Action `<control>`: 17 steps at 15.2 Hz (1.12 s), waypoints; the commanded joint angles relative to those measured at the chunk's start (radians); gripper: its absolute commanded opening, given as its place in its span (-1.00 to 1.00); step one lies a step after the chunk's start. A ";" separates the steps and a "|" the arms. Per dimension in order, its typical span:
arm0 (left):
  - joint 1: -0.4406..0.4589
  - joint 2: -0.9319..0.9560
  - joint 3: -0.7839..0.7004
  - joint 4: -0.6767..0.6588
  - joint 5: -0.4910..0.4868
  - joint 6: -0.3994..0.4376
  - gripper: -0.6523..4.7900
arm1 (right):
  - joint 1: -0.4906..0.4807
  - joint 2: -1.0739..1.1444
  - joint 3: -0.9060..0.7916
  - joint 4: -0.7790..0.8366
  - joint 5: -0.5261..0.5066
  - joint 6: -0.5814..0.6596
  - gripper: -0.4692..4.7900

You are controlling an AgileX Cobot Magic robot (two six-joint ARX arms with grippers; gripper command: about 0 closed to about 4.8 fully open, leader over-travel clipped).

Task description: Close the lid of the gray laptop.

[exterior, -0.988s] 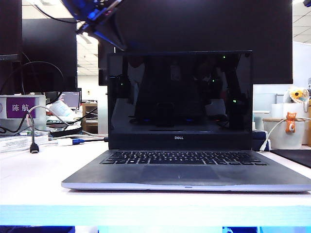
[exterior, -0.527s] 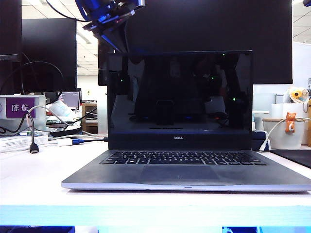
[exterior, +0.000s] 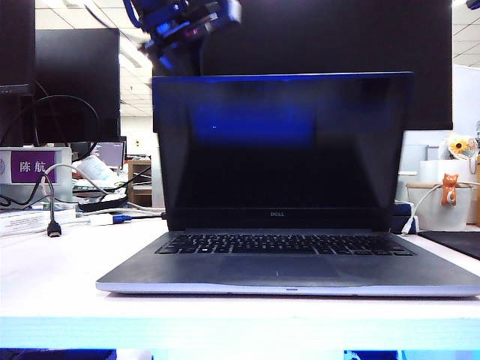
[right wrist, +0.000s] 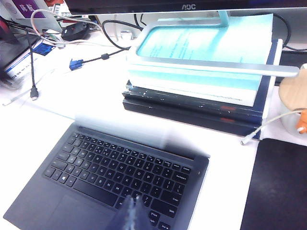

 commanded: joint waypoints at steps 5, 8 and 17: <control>-0.067 0.000 -0.010 -0.130 0.029 -0.101 -0.78 | -0.001 -0.002 0.003 0.004 0.001 -0.006 -0.84; -0.102 0.000 -0.010 -0.125 0.024 -0.120 -0.78 | -0.001 -0.002 0.002 0.003 0.001 -0.007 -0.84; -0.176 -0.225 -0.446 0.163 -0.033 -0.227 -0.78 | -0.002 -0.002 0.002 -0.025 0.001 -0.014 -0.84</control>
